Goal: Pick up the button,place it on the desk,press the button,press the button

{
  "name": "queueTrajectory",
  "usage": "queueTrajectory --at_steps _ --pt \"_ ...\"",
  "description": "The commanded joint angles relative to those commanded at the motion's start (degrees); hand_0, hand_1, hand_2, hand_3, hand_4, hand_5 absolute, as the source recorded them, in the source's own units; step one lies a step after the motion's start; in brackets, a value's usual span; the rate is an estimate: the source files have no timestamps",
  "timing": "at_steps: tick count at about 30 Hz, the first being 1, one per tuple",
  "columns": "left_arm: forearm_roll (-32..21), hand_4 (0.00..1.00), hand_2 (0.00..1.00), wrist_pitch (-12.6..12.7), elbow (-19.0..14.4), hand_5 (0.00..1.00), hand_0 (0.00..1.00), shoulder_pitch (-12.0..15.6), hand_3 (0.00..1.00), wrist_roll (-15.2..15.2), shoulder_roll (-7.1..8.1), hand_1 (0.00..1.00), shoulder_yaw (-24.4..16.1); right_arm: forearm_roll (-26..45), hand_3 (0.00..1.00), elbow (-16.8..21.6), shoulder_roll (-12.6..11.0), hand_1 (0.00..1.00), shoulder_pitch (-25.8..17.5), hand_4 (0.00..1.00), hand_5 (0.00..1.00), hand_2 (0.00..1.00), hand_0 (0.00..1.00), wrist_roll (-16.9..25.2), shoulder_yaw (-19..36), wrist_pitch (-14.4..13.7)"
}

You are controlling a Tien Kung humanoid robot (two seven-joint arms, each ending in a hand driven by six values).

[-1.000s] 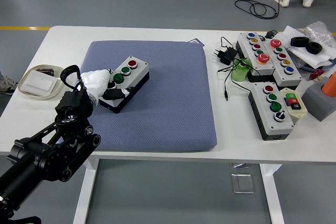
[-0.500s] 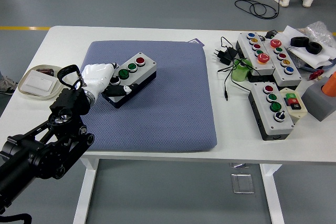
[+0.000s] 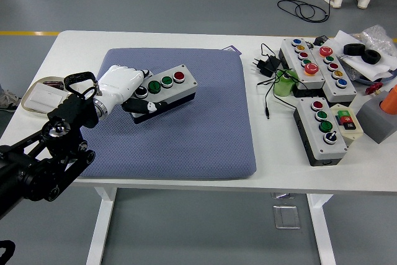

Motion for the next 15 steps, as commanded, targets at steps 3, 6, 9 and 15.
queueTrajectory --at_steps 3,6,9,15 --pt "-0.8 0.276 0.043 0.0 2.4 0.002 0.077 -1.9 0.211 -7.2 1.34 0.018 0.7 0.1 0.564 0.0 0.0 0.477 0.1 0.302 0.248 0.608 0.634 0.0 -0.1 0.0" --pt "-1.9 0.276 0.043 -0.2 3.4 0.002 0.077 -2.8 0.211 -11.7 1.82 0.018 0.8 0.0 0.564 0.0 0.0 0.477 0.1 0.302 0.248 0.608 0.634 -0.1 -0.1 0.1" --pt "-3.4 0.282 0.048 -1.3 4.3 0.002 0.081 -3.9 0.206 -16.2 2.41 0.022 1.1 -0.2 0.564 0.0 0.0 0.477 0.1 0.301 0.248 0.608 0.634 -0.1 0.0 0.1" --pt "-8.2 0.282 0.049 -2.9 5.0 0.002 0.084 -5.1 0.205 -21.5 3.22 0.026 2.8 -0.3 0.564 0.0 0.1 0.478 0.1 0.301 0.247 0.608 0.633 -0.1 -0.1 0.2"
